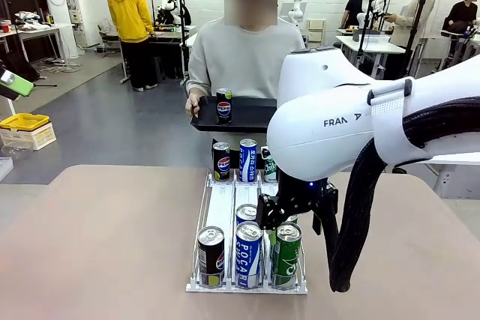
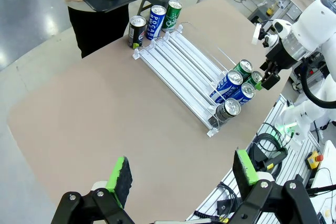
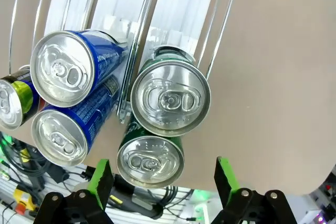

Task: Retrieve and hand over the desired beverage to the person.
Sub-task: Pick up another can of the same type that the person held from the Automatic Can Dispenser.

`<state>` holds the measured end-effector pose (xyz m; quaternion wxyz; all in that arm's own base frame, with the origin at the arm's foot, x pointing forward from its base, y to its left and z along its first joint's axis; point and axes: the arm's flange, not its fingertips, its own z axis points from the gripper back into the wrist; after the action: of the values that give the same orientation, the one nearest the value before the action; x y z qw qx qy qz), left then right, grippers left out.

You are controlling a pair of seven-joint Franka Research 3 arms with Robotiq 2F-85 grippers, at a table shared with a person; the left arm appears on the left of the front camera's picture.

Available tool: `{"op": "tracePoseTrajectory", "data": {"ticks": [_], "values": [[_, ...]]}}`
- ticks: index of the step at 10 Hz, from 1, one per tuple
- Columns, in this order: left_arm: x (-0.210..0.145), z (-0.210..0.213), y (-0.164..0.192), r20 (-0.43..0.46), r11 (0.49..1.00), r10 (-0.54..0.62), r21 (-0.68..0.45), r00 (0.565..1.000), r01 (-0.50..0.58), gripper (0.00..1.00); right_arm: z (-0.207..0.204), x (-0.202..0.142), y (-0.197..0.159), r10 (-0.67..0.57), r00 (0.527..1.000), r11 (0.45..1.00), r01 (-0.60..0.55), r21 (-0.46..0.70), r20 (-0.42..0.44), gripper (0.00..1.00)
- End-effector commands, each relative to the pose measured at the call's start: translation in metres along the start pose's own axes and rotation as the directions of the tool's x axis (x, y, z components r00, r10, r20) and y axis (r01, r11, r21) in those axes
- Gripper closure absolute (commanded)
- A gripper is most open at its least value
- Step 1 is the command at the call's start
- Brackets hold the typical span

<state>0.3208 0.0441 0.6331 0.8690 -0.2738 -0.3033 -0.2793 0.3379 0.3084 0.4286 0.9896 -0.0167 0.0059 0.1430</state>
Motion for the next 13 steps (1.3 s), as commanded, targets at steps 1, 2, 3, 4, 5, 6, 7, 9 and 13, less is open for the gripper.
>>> {"op": "tracePoseTrajectory", "data": {"ticks": [1,2,3,4,5,6,7,9,13], "values": [[0.0009,0.0011,-0.0012,-0.007,1.000,0.002,-0.009,1.000,-0.002,0.00,-0.0044,0.0113,0.0007,0.019,1.000,1.000,-0.019,-0.001,0.002,0.00],[0.0009,0.0011,-0.0012,-0.007,1.000,0.002,-0.009,1.000,-0.002,0.00,-0.0056,0.0123,0.0008,0.017,1.000,1.000,-0.017,0.000,-0.004,0.00],[0.0009,0.0011,-0.0012,-0.007,1.000,0.002,-0.009,1.000,-0.002,0.00,-0.0051,0.0122,0.0004,0.018,1.000,1.000,-0.018,0.001,-0.006,0.00],[0.0009,0.0011,-0.0012,-0.007,1.000,0.002,-0.009,1.000,-0.002,0.00,-0.0056,0.0127,-0.0008,0.018,1.000,1.000,-0.018,0.007,-0.011,0.00],[0.0009,0.0011,-0.0012,-0.007,1.000,0.002,-0.009,1.000,-0.002,0.00,-0.0059,0.0130,-0.0014,0.019,1.000,1.000,-0.019,0.015,-0.015,0.00],[0.0009,0.0011,-0.0012,-0.007,1.000,0.002,-0.009,1.000,-0.002,0.00,-0.0060,0.0130,-0.0014,0.030,1.000,0.999,-0.030,0.017,-0.009,0.00],[0.0009,0.0011,-0.0012,-0.007,1.000,0.002,-0.009,1.000,-0.002,0.00,-0.0059,0.0119,-0.0017,0.065,0.998,0.998,-0.065,0.016,0.007,0.20],[0.0009,0.0011,-0.0012,-0.007,1.000,0.002,-0.009,1.000,-0.002,0.00,-0.0072,0.0127,-0.0027,0.076,0.997,0.997,-0.076,0.026,-0.002,0.78],[0.0009,0.0011,-0.0012,-0.007,1.000,0.002,-0.009,1.000,-0.002,0.00,-0.0074,0.0143,-0.0051,0.089,0.996,0.994,-0.087,0.069,-0.022,0.96]]}}
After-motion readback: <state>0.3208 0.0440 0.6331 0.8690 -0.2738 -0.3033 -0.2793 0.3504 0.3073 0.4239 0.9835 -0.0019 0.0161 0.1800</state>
